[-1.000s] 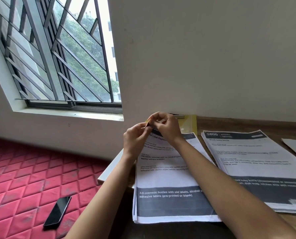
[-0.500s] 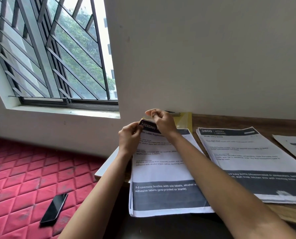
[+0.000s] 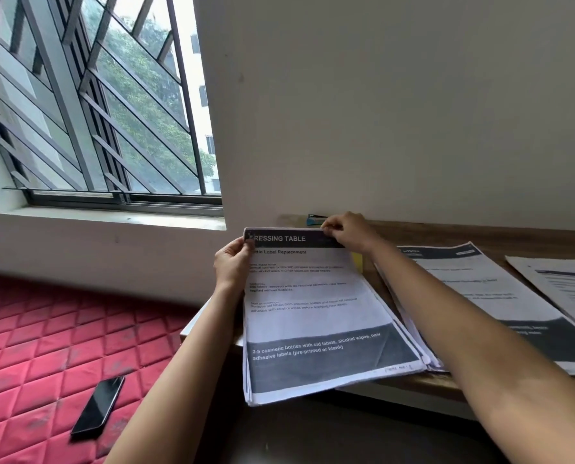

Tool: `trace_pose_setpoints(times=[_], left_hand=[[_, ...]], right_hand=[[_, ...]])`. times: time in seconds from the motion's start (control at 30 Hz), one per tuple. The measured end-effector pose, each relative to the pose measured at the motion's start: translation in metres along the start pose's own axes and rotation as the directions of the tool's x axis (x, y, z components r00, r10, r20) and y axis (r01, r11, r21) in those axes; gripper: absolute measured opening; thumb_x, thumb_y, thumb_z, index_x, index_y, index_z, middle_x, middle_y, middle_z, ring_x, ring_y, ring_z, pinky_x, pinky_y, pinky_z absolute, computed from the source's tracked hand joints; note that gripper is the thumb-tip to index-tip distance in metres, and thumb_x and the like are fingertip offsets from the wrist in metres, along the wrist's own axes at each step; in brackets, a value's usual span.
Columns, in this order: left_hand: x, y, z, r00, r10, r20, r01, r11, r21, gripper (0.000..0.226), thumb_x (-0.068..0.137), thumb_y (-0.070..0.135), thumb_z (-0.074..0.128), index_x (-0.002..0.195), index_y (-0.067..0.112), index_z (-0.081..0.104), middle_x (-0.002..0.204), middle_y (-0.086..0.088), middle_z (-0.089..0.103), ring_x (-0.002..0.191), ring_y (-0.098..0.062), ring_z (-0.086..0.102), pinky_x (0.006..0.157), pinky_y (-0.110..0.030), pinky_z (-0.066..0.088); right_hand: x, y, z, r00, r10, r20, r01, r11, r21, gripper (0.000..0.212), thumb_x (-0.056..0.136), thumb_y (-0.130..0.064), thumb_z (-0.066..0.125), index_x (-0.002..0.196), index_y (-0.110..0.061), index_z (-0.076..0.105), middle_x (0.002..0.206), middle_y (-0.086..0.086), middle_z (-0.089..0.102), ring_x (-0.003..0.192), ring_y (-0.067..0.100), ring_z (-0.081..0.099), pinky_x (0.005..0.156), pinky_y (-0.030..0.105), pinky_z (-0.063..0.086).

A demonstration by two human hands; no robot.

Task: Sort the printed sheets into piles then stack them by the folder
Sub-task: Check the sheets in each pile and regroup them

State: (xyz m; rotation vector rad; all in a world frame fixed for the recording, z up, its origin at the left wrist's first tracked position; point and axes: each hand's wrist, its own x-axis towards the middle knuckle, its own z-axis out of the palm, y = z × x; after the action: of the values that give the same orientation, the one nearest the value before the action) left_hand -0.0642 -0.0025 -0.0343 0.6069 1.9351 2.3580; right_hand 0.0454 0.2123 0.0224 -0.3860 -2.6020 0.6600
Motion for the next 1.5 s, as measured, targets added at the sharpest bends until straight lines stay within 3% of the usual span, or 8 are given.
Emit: trace_pose_setpoints(times=[0.37, 0.47, 0.57, 0.7, 0.83, 0.97, 1.17, 1.5], left_hand=[[0.001, -0.003, 0.0, 0.999, -0.011, 0.052, 0.013, 0.999, -0.045, 0.009, 0.092, 0.012, 0.062, 0.097, 0.014, 0.07, 0.068, 0.014, 0.071, 0.084, -0.02, 0.06, 0.089, -0.037, 0.049], [0.002, -0.002, -0.002, 0.999, -0.021, 0.027, 0.023, 0.996, -0.082, 0.011, 0.094, 0.011, 0.059, 0.088, 0.016, 0.068, 0.065, 0.015, 0.07, 0.067, -0.004, 0.062, 0.075, -0.025, 0.053], [0.003, -0.002, -0.002, 0.995, -0.079, -0.057, 0.071, 0.987, -0.142, 0.011, 0.094, 0.012, 0.059, 0.086, 0.016, 0.066, 0.062, 0.013, 0.068, 0.058, 0.001, 0.061, 0.066, -0.017, 0.053], [0.004, 0.002, -0.004, 0.978, -0.168, -0.122, 0.14, 0.968, -0.208, 0.026, 0.093, 0.013, 0.062, 0.115, 0.0, 0.062, 0.088, -0.007, 0.066, 0.071, -0.011, 0.059, 0.081, -0.028, 0.052], [-0.003, 0.009, 0.0, 0.981, -0.174, -0.085, 0.149, 0.959, -0.239, 0.014, 0.097, 0.014, 0.055, 0.1, 0.003, 0.064, 0.063, 0.009, 0.069, 0.063, -0.007, 0.061, 0.067, -0.021, 0.054], [-0.02, 0.038, 0.006, 0.949, -0.228, 0.22, 0.271, 0.944, -0.19, 0.025, 0.1, 0.03, 0.048, 0.103, 0.011, 0.063, 0.086, -0.005, 0.072, 0.073, -0.021, 0.068, 0.065, -0.035, 0.06], [-0.028, 0.113, 0.019, 0.929, 0.105, 0.356, -0.047, 0.985, -0.168, 0.011, 0.097, 0.015, 0.054, 0.095, 0.009, 0.063, 0.077, -0.003, 0.074, 0.066, -0.018, 0.07, 0.061, -0.031, 0.059], [-0.041, 0.092, 0.01, 0.939, 0.108, 0.327, -0.085, 0.993, -0.082, 0.012, 0.09, 0.007, 0.061, 0.095, 0.015, 0.068, 0.08, 0.002, 0.074, 0.072, -0.016, 0.07, 0.069, -0.034, 0.058]], right_hand=[[-0.027, 0.014, -0.005, 0.948, 0.287, -0.137, -0.161, 0.804, 0.573, 0.021, 0.085, -0.014, 0.069, 0.101, 0.0, 0.071, 0.1, 0.013, 0.069, 0.094, 0.02, 0.061, 0.087, 0.034, 0.049], [-0.033, 0.013, -0.002, 0.926, 0.376, 0.016, -0.281, 0.662, 0.695, 0.03, 0.092, -0.018, 0.06, 0.112, 0.004, 0.063, 0.099, 0.013, 0.065, 0.091, 0.024, 0.059, 0.08, 0.034, 0.048], [-0.042, 0.015, -0.001, 0.893, 0.375, 0.249, -0.444, 0.641, 0.626, 0.032, 0.097, -0.027, 0.052, 0.111, 0.0, 0.062, 0.113, 0.013, 0.064, 0.106, 0.029, 0.059, 0.098, 0.045, 0.045], [-0.051, 0.011, -0.005, 0.877, 0.295, 0.379, -0.479, 0.601, 0.64, 0.025, 0.101, -0.016, 0.041, 0.11, -0.001, 0.059, 0.105, 0.012, 0.065, 0.091, 0.026, 0.064, 0.082, 0.039, 0.055], [-0.054, -0.003, -0.011, 0.9, 0.349, 0.262, -0.437, 0.7, 0.565, 0.024, 0.096, 0.001, 0.045, 0.115, 0.007, 0.057, 0.119, 0.022, 0.061, 0.106, 0.038, 0.061, 0.095, 0.051, 0.048], [-0.055, -0.019, -0.022, 0.934, 0.351, 0.071, -0.28, 0.591, 0.757, 0.027, 0.098, 0.004, 0.038, 0.117, 0.004, 0.057, 0.115, 0.024, 0.061, 0.103, 0.039, 0.061, 0.091, 0.05, 0.05], [-0.049, -0.044, -0.056, 0.936, 0.271, -0.226, -0.006, 0.652, 0.758, 0.024, 0.097, -0.003, 0.034, 0.095, -0.012, 0.056, 0.104, 0.014, 0.063, 0.095, 0.03, 0.062, 0.089, 0.047, 0.053], [-0.068, -0.038, -0.041, 0.972, 0.189, -0.139, -0.038, 0.71, 0.703, 0.025, 0.102, -0.02, 0.03, 0.117, -0.011, 0.049, 0.12, 0.012, 0.059, 0.107, 0.025, 0.059, 0.095, 0.046, 0.05]])
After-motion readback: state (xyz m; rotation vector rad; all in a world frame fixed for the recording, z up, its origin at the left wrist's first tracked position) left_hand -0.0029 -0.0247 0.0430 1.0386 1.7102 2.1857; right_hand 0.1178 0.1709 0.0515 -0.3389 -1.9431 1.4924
